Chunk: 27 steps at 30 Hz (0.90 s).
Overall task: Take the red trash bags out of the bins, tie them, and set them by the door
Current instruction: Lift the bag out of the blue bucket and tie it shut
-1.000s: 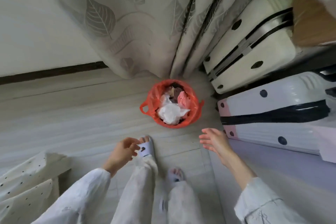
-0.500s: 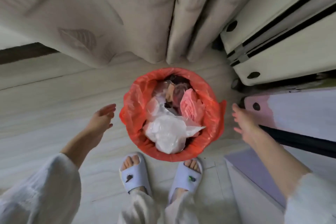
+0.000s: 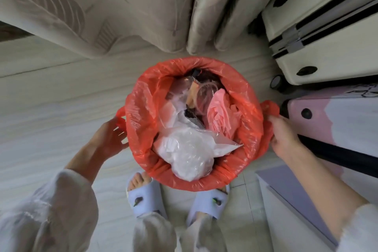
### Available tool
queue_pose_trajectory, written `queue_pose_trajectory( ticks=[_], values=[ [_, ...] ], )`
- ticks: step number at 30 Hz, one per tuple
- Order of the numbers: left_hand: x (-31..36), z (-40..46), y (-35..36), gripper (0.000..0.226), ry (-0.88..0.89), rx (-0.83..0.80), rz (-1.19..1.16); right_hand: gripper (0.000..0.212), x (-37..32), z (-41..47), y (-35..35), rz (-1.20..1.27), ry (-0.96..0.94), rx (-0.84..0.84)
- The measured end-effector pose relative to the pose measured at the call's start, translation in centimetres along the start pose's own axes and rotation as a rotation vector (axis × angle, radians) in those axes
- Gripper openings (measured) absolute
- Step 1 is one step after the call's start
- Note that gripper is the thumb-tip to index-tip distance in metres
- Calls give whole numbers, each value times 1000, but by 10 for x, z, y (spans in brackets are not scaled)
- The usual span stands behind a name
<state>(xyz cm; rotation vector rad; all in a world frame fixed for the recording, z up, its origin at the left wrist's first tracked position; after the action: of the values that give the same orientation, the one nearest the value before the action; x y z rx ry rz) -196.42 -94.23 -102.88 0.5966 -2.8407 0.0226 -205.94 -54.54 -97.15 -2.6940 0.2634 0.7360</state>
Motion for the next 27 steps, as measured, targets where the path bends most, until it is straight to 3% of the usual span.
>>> queue_pose_trajectory(
  ticks=[2,5,11,16,20,27],
  values=[
    [9,-14,3,13,53,-13,-61,16,-8,-13,-3,29,-19,-12],
    [16,-40,3,25,161,101,-16,9,-24,-35,-6,96,-43,-6],
    [23,-115,-1,22,175,228,135,18,-52,-96,-16,165,-11,-32],
    [50,-187,27,20,256,83,265,13,-75,-154,-26,25,-50,-134],
    [51,-232,58,19,303,102,484,19,-80,-199,-27,-246,-108,-256],
    [74,-284,94,17,308,6,240,14,-104,-243,-21,-85,-45,-309]
  ],
)
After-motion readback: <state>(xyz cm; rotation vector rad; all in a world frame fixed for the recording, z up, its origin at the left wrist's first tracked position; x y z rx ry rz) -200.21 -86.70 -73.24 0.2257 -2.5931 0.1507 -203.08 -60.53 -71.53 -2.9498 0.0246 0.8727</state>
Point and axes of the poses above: each hand's wrist, its own z-axis towards the middle knuckle, its own y-axis out of the palm, x = y × z, the point moved 3 cm from there along z, towards the middle knuckle, and after that the axes turned 7 degrees about z, right-handed, at the moved point
